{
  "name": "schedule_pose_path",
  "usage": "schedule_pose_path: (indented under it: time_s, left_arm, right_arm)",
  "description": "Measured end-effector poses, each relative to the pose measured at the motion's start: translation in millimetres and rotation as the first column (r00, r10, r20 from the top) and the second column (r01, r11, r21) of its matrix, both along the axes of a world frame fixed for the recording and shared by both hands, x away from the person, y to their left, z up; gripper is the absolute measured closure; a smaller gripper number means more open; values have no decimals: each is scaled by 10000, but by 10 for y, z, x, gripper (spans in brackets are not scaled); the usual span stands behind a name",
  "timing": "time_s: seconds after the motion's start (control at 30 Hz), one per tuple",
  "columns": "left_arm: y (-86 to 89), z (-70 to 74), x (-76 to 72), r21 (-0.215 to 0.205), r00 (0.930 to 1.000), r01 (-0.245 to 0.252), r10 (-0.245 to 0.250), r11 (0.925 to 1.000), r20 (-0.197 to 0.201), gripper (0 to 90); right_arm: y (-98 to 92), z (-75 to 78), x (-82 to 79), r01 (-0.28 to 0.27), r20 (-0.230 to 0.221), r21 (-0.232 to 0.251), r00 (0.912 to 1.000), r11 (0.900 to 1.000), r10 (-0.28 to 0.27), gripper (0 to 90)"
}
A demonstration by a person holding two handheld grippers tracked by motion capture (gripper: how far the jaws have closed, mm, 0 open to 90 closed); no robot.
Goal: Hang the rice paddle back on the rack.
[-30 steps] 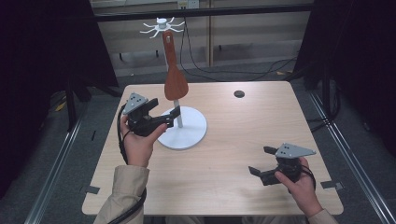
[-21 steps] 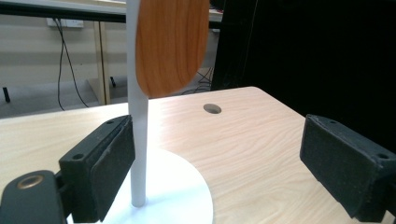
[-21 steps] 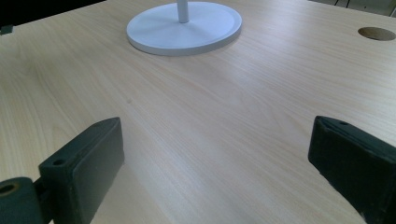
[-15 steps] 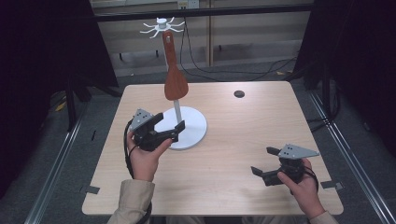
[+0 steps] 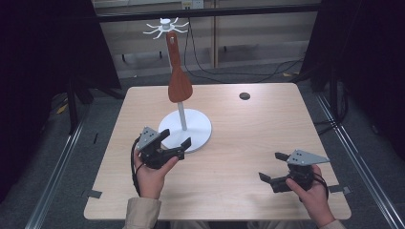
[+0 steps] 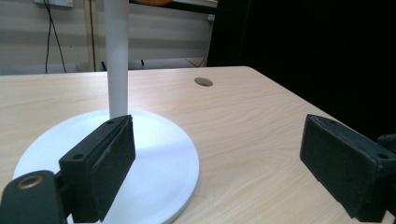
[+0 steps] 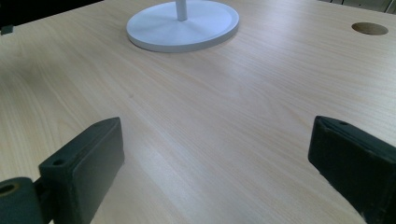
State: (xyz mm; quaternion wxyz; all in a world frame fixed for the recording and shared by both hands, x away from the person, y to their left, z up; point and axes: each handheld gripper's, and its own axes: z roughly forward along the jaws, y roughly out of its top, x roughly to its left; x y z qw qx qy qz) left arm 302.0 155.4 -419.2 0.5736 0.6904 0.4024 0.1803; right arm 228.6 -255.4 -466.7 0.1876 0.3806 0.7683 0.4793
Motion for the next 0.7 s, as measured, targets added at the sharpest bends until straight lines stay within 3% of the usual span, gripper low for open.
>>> schedule_pose_path:
  time_s: [0.2,0.4,0.5,0.7]
  left_arm:
    - [-4,-125,-46,-125,10000,18,-18,9999,7,105]
    - [-17,-274,-95,126,9999,103,-102,9999,-79,105]
    - [-25,-344,-121,56,9999,130,-130,9999,-80,105]
    - [-26,-396,-158,139,9997,167,-165,9998,-176,105]
  right_arm:
    - [-6,-4,-15,14,-24,9,10000,10000,-14,32]
    - [-13,-5,-19,-15,-15,19,10000,10000,15,32]
    - [-17,-7,-19,2,-24,34,10000,10000,-2,32]
    - [-18,-9,-21,-13,-15,1,10000,10000,13,32]
